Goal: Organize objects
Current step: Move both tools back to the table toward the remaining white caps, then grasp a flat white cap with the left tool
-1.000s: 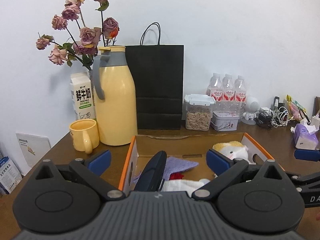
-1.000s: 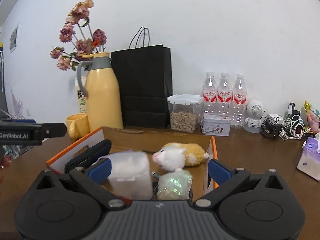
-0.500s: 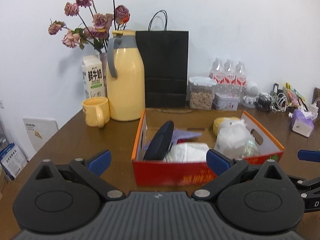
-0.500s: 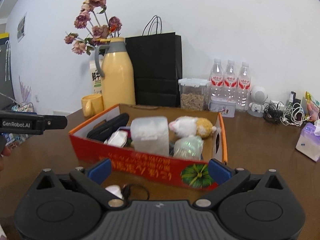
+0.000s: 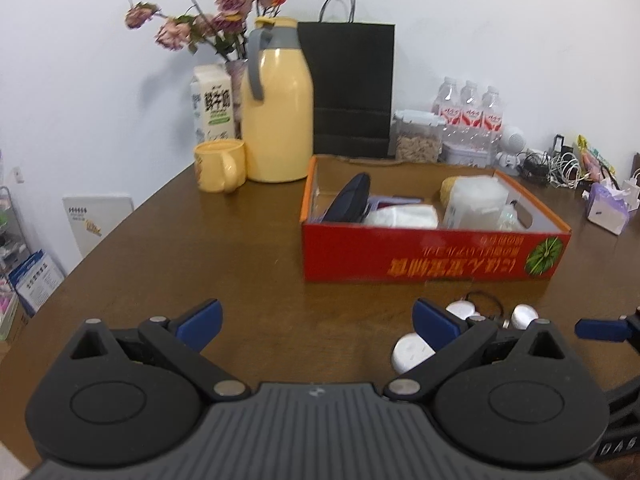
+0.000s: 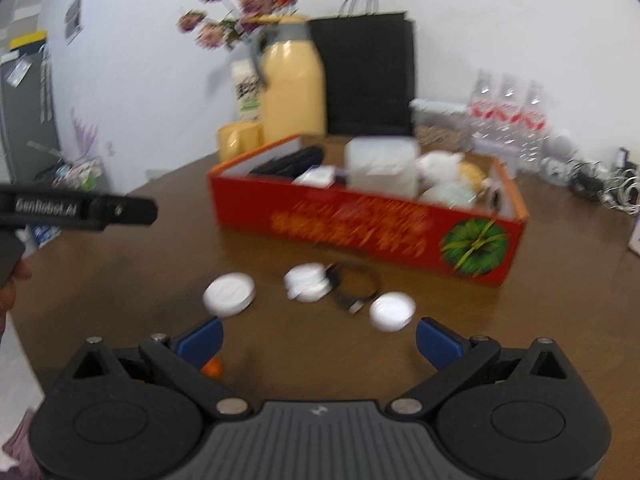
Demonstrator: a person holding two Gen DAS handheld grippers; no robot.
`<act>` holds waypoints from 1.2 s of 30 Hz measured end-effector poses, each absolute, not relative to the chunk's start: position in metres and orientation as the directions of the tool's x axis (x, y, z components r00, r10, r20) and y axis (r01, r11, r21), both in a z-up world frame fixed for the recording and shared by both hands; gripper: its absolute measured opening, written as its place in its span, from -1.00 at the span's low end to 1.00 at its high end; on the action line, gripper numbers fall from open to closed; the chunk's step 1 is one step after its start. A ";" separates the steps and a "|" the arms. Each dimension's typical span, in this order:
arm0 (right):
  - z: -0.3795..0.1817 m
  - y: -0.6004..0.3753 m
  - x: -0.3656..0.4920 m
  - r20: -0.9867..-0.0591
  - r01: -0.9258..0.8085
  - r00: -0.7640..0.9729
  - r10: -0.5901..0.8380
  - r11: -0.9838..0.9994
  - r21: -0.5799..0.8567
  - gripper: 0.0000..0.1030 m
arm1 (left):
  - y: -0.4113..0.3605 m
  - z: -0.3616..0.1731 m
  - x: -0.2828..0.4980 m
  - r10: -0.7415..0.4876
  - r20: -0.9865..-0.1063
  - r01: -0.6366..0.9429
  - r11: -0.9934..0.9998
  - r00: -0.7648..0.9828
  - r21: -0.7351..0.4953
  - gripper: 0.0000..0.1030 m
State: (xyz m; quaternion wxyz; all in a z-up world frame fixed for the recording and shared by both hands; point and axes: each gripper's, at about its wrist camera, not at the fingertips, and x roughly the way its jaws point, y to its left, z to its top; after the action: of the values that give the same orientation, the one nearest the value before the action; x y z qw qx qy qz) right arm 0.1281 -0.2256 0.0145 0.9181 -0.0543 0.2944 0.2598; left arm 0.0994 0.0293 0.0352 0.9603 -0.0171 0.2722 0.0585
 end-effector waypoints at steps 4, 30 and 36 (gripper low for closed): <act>0.004 -0.208 0.117 -0.590 -0.566 0.643 0.488 0.822 0.063 0.81 | 0.038 0.028 0.089 0.108 -0.545 -0.141 0.990 0.832 -0.019 1.00; -0.006 -0.174 0.103 -0.593 -0.662 0.589 0.549 0.749 0.035 -0.76 | 0.059 0.015 0.084 0.108 -0.575 -0.175 0.983 0.811 -0.062 1.00; -0.006 -0.177 0.106 -0.587 -0.656 0.594 0.550 0.753 0.041 -0.76 | 0.057 0.014 0.088 0.106 -0.580 -0.170 0.984 0.808 -0.057 1.00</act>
State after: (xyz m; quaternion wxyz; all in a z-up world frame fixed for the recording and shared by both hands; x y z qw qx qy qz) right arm 0.1061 -0.1774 -0.0065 0.8883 -0.0899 0.2960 0.3394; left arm 0.0883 0.0571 0.0140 0.9492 -0.0530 0.3015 0.0728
